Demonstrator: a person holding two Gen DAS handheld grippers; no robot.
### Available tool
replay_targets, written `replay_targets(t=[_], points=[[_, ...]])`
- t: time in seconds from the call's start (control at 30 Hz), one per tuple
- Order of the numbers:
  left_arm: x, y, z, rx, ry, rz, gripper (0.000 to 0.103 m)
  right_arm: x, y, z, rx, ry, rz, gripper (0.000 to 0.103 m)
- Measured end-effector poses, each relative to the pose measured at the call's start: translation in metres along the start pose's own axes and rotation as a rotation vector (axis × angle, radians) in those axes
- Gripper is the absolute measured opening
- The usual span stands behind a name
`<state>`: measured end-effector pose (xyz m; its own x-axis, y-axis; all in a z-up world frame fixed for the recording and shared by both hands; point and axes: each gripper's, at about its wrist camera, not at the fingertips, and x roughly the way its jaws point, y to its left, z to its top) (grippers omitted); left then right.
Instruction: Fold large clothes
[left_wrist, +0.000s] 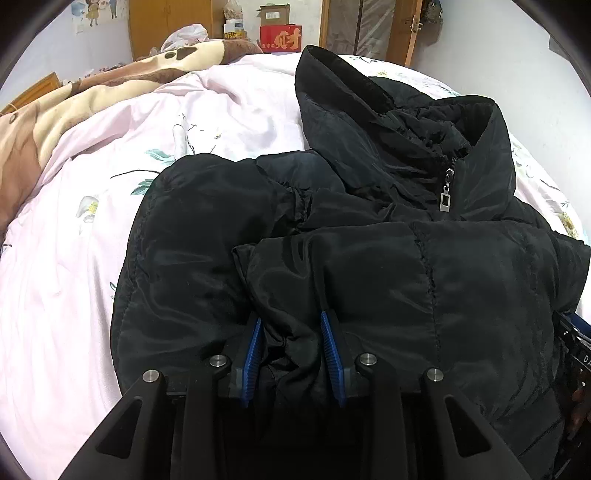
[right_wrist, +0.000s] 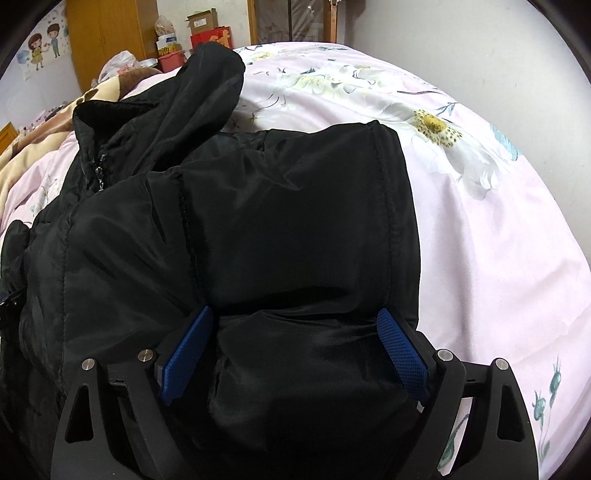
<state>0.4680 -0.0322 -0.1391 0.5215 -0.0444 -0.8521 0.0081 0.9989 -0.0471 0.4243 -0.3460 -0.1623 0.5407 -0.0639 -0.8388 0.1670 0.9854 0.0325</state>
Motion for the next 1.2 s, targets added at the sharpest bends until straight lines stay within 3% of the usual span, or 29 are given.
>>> replay_targets(t=[0.1,0.17,0.3,0.4,0.5,0.67,0.73,0.9,0.97,1.1,1.2], points=[[-0.008,0.000,0.001,0.019,-0.003,0.028,0.045,-0.008,-0.001,0.003,0.015,0.015,-0.010,0.090],[-0.015,0.009,0.003,-0.023,0.010,-0.005,0.048,-0.017,-0.002,0.006,0.024,0.004,-0.013,0.090],[-0.031,0.027,0.008,-0.072,0.030,-0.021,0.064,-0.049,-0.012,0.012,0.074,-0.062,0.019,0.090],[-0.049,0.037,0.017,-0.064,-0.003,-0.034,0.067,-0.071,-0.022,0.024,0.122,-0.112,0.066,0.090],[-0.063,0.049,0.038,-0.081,-0.033,-0.077,0.078,-0.085,-0.028,0.046,0.143,-0.150,0.109,0.090],[-0.073,0.057,0.096,-0.080,-0.068,-0.139,0.080,-0.083,-0.023,0.104,0.091,-0.153,0.133,0.090],[-0.072,0.056,0.123,-0.063,-0.087,-0.128,0.085,-0.076,-0.022,0.131,0.088,-0.151,0.131,0.090],[-0.052,0.047,0.196,-0.089,-0.122,-0.165,0.087,-0.046,-0.018,0.189,0.117,-0.143,0.138,0.090],[-0.031,0.041,0.223,-0.107,-0.096,-0.195,0.088,-0.029,-0.013,0.209,0.132,-0.131,0.160,0.090],[0.014,0.032,0.258,-0.124,-0.070,-0.183,0.088,0.015,0.000,0.242,0.163,-0.091,0.205,0.090],[0.048,0.034,0.270,-0.207,-0.044,-0.197,0.088,0.035,0.007,0.253,0.149,-0.071,0.191,0.090]])
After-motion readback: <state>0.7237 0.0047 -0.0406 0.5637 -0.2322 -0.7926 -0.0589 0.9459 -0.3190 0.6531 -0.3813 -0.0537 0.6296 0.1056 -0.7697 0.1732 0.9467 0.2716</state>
